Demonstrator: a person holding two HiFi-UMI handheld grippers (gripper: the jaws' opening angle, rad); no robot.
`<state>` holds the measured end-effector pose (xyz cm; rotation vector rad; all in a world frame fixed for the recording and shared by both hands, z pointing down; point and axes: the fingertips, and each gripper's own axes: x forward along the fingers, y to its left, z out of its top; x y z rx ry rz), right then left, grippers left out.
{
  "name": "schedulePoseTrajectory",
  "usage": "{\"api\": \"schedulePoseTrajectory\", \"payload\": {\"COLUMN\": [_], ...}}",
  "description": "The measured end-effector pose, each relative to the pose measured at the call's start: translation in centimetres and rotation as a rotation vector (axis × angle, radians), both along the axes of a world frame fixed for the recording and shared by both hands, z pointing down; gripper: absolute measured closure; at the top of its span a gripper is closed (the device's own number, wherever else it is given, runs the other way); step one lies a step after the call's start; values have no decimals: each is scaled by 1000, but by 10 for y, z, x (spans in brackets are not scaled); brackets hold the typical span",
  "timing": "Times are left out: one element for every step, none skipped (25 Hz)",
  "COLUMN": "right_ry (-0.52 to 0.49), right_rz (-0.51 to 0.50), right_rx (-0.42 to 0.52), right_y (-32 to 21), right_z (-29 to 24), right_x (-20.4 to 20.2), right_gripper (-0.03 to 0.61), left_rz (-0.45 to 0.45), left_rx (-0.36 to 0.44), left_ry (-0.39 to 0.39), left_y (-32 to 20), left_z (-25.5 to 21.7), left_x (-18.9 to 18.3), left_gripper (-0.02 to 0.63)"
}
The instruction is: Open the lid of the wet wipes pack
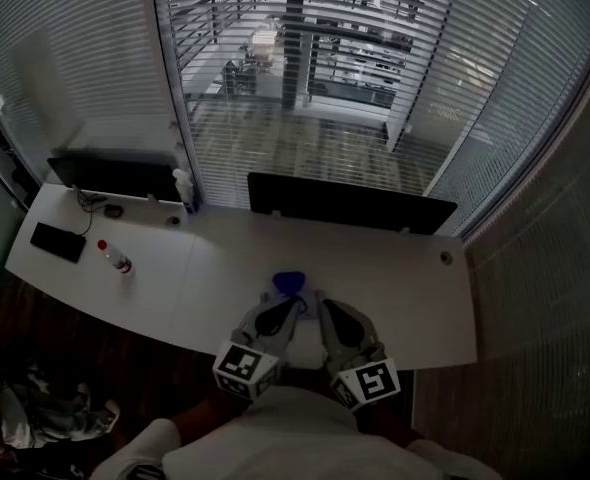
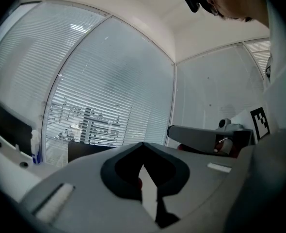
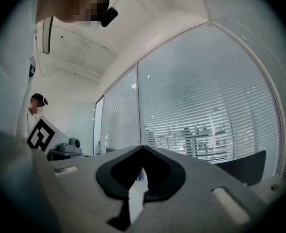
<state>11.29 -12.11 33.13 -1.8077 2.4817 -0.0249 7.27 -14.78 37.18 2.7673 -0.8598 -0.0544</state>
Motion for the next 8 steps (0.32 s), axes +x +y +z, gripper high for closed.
{"api": "schedulePoseTrajectory", "payload": {"right_ry": [-2,-4,-4,-3,-1,3,6,9], "right_rz": [0,0,-1,-2,-4,-6,-7,-8], "right_rx": [-2,-3,-3,-2,-2,-2,-2,-3], "right_y": [0,0,0,0,0,0,0,0], "right_z": [0,0,1,2,3,4,5,5], "right_x": [0,0,1,2,4,5,6,7], "right_gripper": [578,578,579,578,578,578,578,579], "left_rz": [-2,-4,-5,-6,-6,-6,-6,-5], "left_rx": [-1,-3,-4,-6,-6,-7,-8,-8], "left_ry": [0,-1,-3,-4,-5,-6,-6,-7], "left_y": [0,0,0,0,0,0,1,1], "left_z": [1,1,2,3,4,4,4,4], "left_x": [0,0,0,2,3,4,5,7], "left_gripper": [611,611,611,611,611,611,611,611]}}
